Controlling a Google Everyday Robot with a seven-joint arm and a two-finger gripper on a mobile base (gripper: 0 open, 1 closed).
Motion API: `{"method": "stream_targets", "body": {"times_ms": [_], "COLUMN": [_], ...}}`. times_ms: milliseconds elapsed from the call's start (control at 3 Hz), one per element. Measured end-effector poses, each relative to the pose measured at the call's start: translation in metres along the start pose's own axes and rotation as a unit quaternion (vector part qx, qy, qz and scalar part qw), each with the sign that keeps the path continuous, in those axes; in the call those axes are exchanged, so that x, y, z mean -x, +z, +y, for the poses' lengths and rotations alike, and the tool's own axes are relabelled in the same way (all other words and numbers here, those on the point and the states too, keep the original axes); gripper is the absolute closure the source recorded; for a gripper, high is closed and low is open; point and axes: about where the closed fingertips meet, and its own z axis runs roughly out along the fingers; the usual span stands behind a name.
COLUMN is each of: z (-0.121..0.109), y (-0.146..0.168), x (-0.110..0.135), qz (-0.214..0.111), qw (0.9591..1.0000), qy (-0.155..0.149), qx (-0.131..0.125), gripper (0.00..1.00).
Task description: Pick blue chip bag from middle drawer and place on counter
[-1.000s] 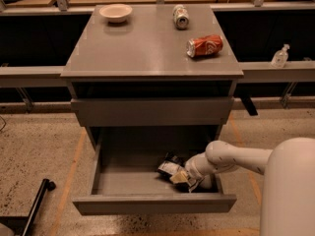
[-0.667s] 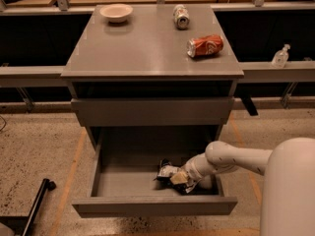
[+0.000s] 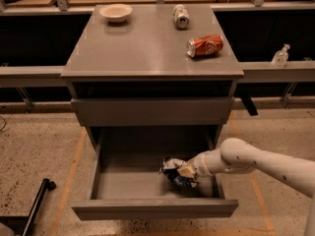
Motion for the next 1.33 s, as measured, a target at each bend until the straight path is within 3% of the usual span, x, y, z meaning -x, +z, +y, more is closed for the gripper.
{"method": "stream_targets", "body": {"times_ms": [333,667,1000,1333], "z": [0.016,0.039,0.067,0.094], "y": [-0.044,-0.096,-0.151,-0.213], "x": [0.037,0.073,0.104,0.147], "qz": [-0.036,-0.062,-0.076,-0.086], "qw": [0.9986,0.993,0.9833,0.9689], "qy": [-0.029,-0.07,-0.127,-0.201], "qx": [0.025,0.072,0.106,0.117], "gripper": [1.0,1.0,1.0,1.0]}}
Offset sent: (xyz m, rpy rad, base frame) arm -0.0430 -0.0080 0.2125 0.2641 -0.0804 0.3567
